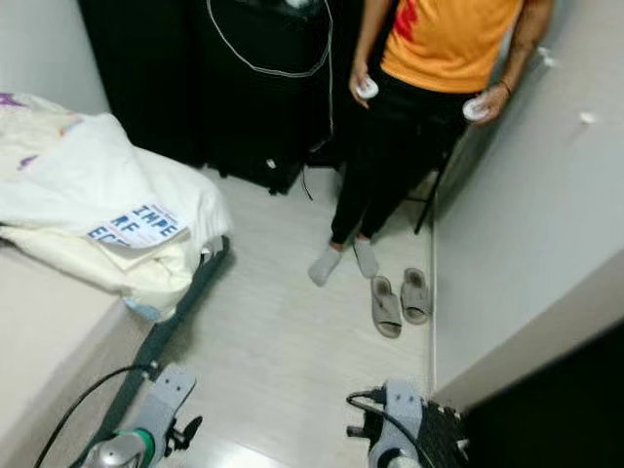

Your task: Clean up the room

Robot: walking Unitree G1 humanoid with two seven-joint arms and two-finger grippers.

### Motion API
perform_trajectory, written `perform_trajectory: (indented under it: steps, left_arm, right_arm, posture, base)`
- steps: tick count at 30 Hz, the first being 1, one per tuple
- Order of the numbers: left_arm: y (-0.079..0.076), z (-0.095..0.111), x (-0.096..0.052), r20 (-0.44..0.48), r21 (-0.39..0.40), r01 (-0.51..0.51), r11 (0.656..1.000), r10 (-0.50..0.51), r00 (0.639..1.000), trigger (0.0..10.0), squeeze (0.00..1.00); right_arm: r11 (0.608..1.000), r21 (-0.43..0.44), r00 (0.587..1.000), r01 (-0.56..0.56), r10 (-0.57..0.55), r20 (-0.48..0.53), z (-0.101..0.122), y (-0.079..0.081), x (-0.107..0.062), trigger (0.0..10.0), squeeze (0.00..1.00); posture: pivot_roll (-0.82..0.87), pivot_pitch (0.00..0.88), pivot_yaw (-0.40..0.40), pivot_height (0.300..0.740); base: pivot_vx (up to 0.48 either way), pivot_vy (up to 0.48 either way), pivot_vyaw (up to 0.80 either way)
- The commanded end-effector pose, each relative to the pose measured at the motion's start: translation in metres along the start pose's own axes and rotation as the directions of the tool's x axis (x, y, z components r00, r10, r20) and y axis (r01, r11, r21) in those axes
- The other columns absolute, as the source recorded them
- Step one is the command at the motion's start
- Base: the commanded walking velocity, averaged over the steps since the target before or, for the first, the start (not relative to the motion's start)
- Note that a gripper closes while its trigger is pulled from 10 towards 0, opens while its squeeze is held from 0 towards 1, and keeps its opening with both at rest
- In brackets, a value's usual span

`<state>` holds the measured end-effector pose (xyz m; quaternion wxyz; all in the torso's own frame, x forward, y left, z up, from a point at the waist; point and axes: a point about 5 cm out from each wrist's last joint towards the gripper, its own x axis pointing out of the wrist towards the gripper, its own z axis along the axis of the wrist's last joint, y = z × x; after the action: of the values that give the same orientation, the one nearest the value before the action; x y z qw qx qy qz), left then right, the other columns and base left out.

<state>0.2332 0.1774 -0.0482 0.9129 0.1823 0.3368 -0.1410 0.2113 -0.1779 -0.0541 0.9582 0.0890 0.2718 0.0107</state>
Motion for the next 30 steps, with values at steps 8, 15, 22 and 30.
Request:
perform_trajectory:
  steps: [8, 15, 22, 30]
  left_arm:
    - [-0.006, 0.002, 0.002, 0.013, 0.030, 0.028, 0.999, -0.028, 1.000, 10.0, 0.00]
    - [-0.005, 0.003, 0.002, 0.016, 0.033, 0.031, 0.999, -0.032, 0.999, 10.0, 0.00]
    - [-0.002, 0.012, 0.004, 0.043, 0.029, 0.023, 0.999, -0.024, 0.999, 10.0, 0.00]
    - [0.006, 0.046, 0.009, 0.174, -0.009, 0.010, 1.000, -0.008, 0.985, 10.0, 0.00]
  right_arm:
    - [1.000, -0.026, 1.000, -0.004, 0.003, -0.022, -0.007, -0.004, -0.004, 10.0, 0.00]
    - [1.000, -0.025, 1.000, -0.003, 0.002, -0.018, -0.006, -0.003, -0.003, 10.0, 0.00]
    - [0.999, -0.040, 1.000, 0.008, -0.008, 0.009, -0.001, -0.005, -0.002, 10.0, 0.00]
    - [0.997, -0.071, 0.994, 0.014, -0.006, 0.106, 0.021, -0.006, 0.004, 10.0, 0.00]
  posture:
    - [0.03, 0.048, -0.019, 0.729]
    - [0.03, 0.049, -0.016, 0.729]
    - [0.02, 0.052, -0.013, 0.729]
    - [0.02, 0.052, -0.013, 0.729]
  base:
    - [0.383, 0.000, 0.00]
    - [0.384, 0.000, 0.00]
    - [0.383, 0.000, 0.00]
    - [0.377, 0.000, 0.00]
